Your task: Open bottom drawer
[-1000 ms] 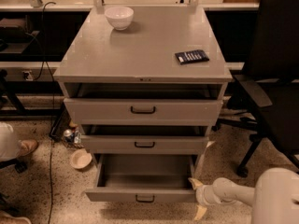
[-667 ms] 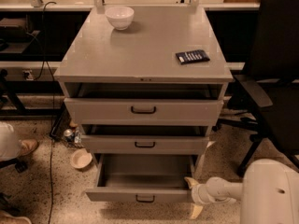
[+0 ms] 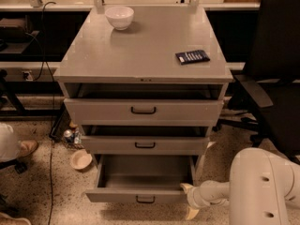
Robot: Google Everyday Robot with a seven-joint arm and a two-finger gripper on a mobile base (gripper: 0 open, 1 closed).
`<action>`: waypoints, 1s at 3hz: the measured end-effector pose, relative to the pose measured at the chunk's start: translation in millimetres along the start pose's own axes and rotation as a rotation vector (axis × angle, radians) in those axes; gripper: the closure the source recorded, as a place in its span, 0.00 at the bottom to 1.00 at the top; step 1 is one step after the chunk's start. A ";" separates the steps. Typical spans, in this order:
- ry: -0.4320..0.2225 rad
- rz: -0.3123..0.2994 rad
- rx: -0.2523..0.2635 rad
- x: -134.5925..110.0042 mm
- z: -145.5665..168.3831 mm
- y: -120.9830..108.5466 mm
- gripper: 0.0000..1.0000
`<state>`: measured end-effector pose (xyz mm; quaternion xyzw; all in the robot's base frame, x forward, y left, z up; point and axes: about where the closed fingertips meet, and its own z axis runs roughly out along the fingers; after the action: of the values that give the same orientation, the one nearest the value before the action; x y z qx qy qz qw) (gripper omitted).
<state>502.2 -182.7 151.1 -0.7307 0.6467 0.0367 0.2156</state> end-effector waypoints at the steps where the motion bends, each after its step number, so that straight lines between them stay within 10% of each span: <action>1: 0.000 -0.004 0.005 -5.3 -7.3 6.8 0.38; 3: -0.101 0.037 -0.013 2.2 -17.9 29.2 0.98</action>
Offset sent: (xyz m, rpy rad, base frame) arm -0.0267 -0.0118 0.0220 0.0342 0.0058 -0.0084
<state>470.5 -193.2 158.7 -0.7172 0.6483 0.0818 0.2423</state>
